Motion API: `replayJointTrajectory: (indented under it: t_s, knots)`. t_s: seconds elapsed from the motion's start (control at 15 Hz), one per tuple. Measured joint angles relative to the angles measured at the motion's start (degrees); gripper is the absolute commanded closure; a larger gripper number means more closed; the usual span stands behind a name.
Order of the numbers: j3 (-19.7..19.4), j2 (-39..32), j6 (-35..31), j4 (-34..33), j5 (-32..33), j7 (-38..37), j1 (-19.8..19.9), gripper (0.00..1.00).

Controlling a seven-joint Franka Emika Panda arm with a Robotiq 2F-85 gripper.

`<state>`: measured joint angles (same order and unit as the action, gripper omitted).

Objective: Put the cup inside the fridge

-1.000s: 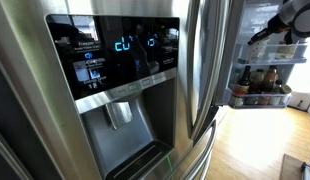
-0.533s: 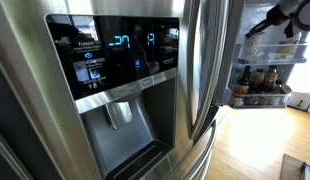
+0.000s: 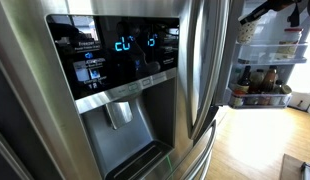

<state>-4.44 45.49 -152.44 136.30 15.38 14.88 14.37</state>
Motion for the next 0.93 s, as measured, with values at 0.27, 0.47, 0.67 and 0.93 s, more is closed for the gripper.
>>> replayJointTrajectory:
  t_s: [0.27, 0.47, 0.67, 0.93]
  knots:
    - [1.25, 0.45, 0.01, 0.24, -0.14, 0.13, -5.06, 0.99]
    - [1.24, -0.82, -0.03, 0.49, -0.93, 0.12, -9.62, 0.99]
    - [0.11, -4.17, -1.77, 0.57, -3.54, 0.12, -14.1, 0.99]
    - [-2.25, -9.92, -7.15, 0.41, -6.89, 0.06, -16.66, 0.96]
